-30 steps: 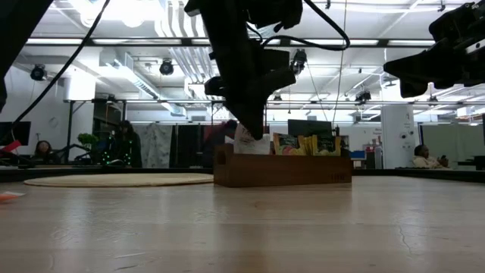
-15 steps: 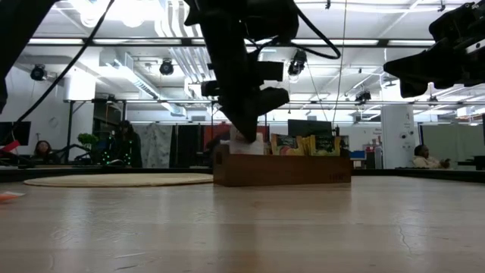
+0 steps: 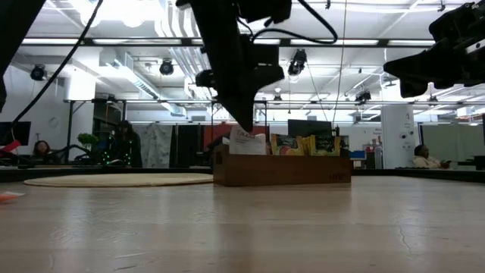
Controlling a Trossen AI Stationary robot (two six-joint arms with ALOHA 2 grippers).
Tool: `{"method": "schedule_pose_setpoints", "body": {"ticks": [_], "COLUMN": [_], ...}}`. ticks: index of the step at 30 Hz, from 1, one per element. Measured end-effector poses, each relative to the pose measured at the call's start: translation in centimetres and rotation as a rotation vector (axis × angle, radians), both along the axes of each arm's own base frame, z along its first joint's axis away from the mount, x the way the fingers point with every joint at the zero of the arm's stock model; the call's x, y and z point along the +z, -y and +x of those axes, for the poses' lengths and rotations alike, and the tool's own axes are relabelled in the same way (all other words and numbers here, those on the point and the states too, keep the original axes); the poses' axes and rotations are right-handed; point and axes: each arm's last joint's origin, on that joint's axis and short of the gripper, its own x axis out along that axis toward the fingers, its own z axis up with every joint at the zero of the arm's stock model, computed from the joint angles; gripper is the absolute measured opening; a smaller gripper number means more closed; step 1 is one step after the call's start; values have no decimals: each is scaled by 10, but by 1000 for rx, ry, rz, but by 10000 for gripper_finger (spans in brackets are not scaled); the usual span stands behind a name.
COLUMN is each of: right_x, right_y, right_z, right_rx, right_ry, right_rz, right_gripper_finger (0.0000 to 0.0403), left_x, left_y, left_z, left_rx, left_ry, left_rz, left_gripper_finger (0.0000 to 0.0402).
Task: Pick & Place Tea
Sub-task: Put the white tea bag into the left section of the wooden organizer
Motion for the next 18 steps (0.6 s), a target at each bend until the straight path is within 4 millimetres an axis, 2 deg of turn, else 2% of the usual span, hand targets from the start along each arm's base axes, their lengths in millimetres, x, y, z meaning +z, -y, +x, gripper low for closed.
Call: {"method": "schedule_pose_setpoints", "body": {"ticks": [4, 7, 11, 18], "right_x": [0, 0, 0, 0], "right_y": [0, 0, 0, 0], "right_z": [0, 0, 0, 0], "right_rx": [0, -1, 0, 1], "right_ry": [0, 0, 1, 0], "right_rz": [0, 0, 0, 0], "right_gripper_finger": [9, 9, 9, 9], "left_x": [10, 19, 35, 59], "left_y": [4, 10, 24, 55], "left_z": [-5, -9, -21, -64], "left_rx": [-16, -58, -98, -8], "left_ry": [-3, 10, 20, -56], "left_rz": [10, -18, -74, -134], "left_gripper_finger": [1, 16, 62, 159]}}
